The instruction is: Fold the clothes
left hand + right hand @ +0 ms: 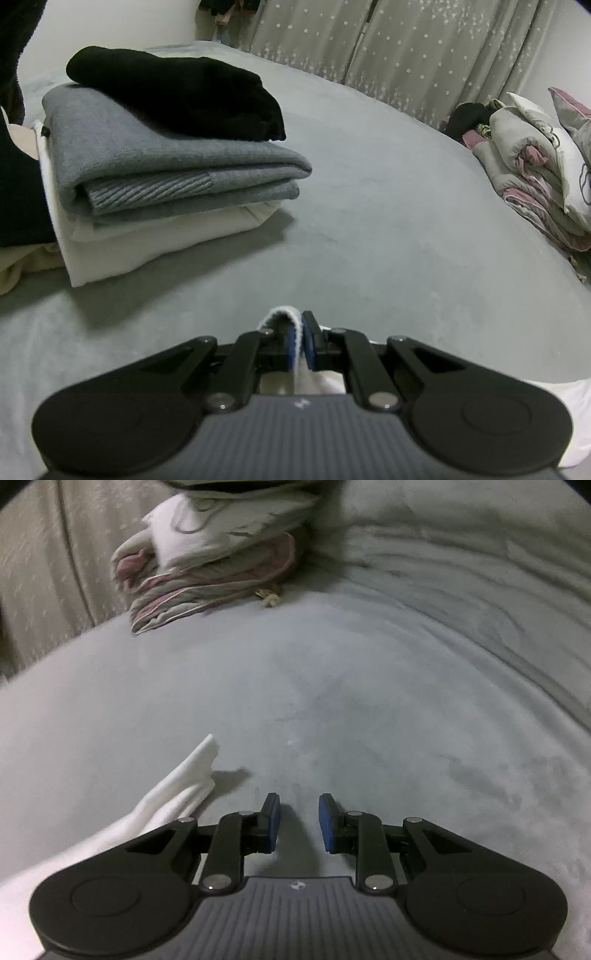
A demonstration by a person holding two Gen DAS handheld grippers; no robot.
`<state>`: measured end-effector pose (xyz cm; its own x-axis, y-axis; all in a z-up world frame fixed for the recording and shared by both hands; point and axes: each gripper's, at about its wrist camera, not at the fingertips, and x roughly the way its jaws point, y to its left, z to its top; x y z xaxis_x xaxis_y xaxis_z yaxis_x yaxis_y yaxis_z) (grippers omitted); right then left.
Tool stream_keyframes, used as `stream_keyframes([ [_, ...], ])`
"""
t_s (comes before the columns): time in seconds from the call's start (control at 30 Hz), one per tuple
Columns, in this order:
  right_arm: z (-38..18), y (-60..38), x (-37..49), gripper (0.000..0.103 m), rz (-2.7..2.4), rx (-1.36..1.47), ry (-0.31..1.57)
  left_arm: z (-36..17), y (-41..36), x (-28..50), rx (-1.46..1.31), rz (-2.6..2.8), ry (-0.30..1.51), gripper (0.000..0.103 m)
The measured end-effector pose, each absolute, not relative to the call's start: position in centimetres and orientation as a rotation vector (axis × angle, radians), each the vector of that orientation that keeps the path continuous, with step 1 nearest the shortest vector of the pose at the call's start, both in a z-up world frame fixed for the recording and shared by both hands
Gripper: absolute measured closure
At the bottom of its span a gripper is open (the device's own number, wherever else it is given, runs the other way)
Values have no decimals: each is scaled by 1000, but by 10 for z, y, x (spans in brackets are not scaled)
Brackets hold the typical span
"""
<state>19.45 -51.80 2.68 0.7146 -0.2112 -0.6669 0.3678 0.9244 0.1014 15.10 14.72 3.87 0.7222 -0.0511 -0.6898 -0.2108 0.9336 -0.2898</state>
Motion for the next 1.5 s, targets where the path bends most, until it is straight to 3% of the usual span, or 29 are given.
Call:
stream_keyframes([
  [0.17,26,-488,207,78,-247,187,688,37,147,152,-366,90,773,97],
  [0.3,22,-467,207,95,-228,92,675,37,149,151,-382,93,771,97],
  [0.43,27,-468,202,99,-222,137,657,38,154,150,-407,99,764,97],
  [0.7,88,-490,175,99,-274,261,569,38,155,151,-427,86,768,97],
  [0.93,25,-494,201,91,-206,358,760,37,155,151,-431,88,775,94],
  [1.17,21,-496,203,80,-197,401,698,34,152,151,-421,82,784,95],
  [1.5,13,-523,192,80,-157,691,598,19,179,153,-682,21,834,97],
])
